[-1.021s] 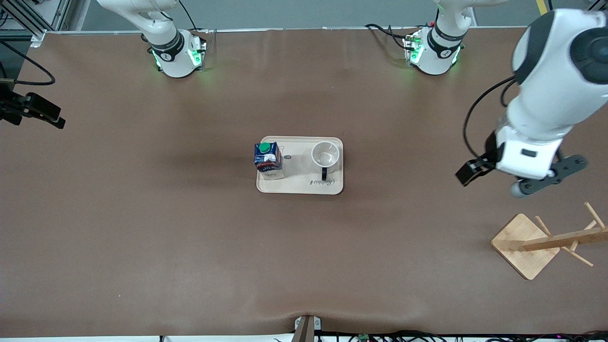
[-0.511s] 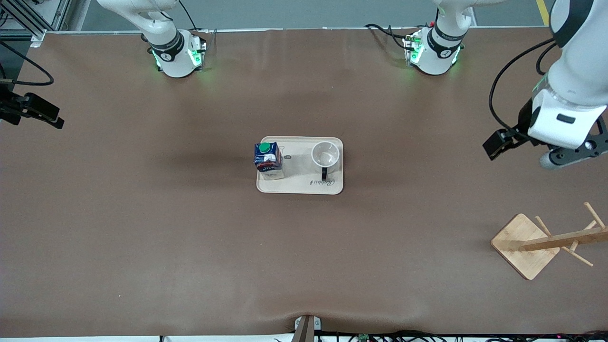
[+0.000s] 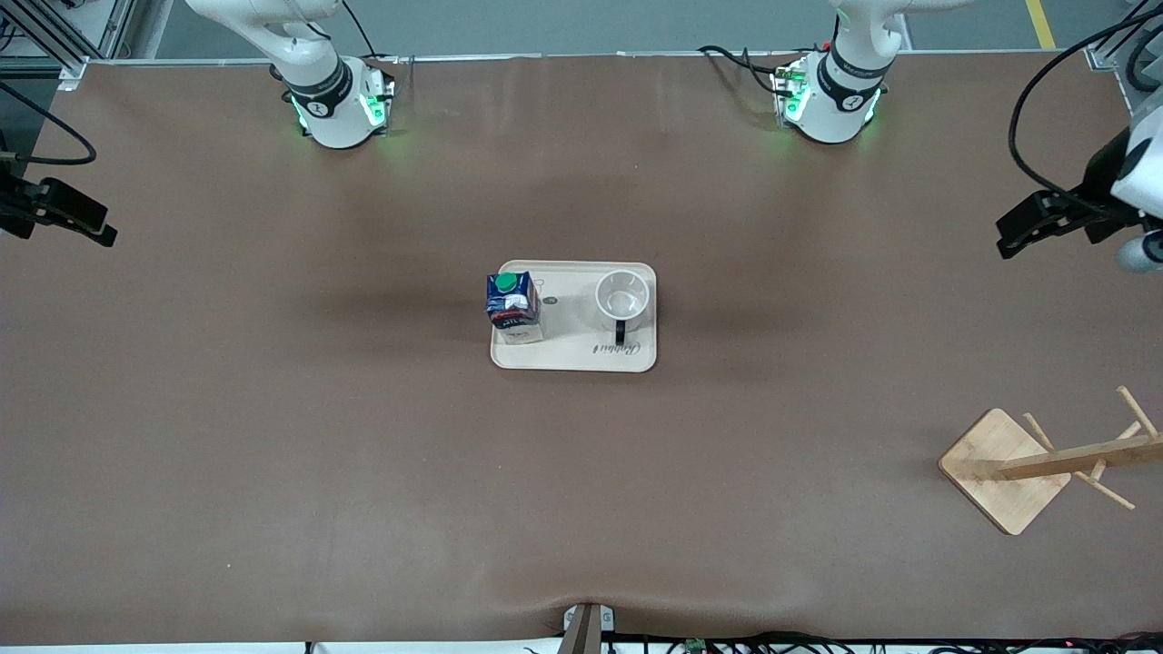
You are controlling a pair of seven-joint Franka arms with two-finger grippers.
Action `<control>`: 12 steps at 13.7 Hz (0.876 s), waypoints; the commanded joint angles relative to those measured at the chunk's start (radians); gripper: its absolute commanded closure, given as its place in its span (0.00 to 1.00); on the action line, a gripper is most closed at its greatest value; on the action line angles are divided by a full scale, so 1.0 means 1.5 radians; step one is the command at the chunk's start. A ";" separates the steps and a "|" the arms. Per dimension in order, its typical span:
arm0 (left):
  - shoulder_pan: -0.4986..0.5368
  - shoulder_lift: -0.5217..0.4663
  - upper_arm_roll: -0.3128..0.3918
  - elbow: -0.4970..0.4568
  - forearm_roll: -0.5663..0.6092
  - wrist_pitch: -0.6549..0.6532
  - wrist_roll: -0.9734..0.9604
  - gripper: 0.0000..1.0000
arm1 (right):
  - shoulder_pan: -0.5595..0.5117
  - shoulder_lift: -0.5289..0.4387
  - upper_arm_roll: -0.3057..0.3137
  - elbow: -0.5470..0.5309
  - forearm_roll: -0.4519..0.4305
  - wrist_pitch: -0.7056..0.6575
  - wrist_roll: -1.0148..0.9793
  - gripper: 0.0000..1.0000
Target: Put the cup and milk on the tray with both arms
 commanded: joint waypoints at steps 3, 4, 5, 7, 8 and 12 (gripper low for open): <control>-0.028 -0.058 0.042 -0.061 -0.028 0.011 0.045 0.00 | -0.009 0.007 0.005 0.016 0.010 -0.009 -0.009 0.00; -0.025 -0.058 0.038 -0.059 -0.024 0.010 0.044 0.00 | -0.010 0.007 0.005 0.016 0.010 -0.009 -0.009 0.00; -0.025 -0.058 0.037 -0.060 -0.024 0.009 0.043 0.00 | -0.010 0.007 0.005 0.016 0.010 -0.009 -0.009 0.00; -0.027 -0.059 0.031 -0.061 -0.027 0.008 0.036 0.00 | -0.011 0.007 0.005 0.016 0.010 -0.010 -0.009 0.00; -0.027 -0.059 0.024 -0.062 -0.027 0.007 0.022 0.00 | -0.011 0.007 0.005 0.016 0.010 -0.009 -0.009 0.00; -0.022 -0.060 0.009 -0.063 -0.027 -0.001 -0.001 0.00 | -0.012 0.007 0.005 0.015 0.010 -0.010 -0.009 0.00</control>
